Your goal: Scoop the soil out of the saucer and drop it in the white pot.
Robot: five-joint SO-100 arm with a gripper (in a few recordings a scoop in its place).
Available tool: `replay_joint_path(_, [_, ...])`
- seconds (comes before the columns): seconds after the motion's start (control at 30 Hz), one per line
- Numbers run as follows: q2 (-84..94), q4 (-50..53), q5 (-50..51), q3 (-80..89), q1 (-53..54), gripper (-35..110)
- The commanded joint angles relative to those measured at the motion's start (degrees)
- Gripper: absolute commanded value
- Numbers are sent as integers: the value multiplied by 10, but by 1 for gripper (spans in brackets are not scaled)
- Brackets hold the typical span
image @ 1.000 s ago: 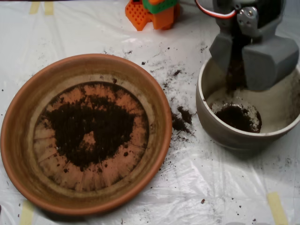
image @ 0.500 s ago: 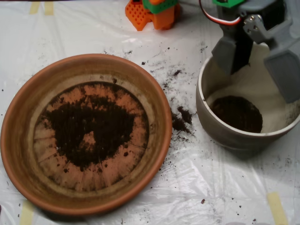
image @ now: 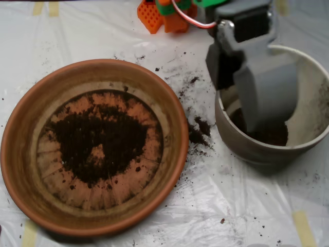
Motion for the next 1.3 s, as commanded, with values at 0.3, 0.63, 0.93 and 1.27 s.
replay_joint_path(0.3, [128,-88,3,149,231,40])
replay_joint_path(0.63, [74,-165,-93,324,312,40])
replay_joint_path(0.93, [-55,-201,-169,344,379,40])
replay_joint_path(1.27, [-88,-253,-209,386,356,44])
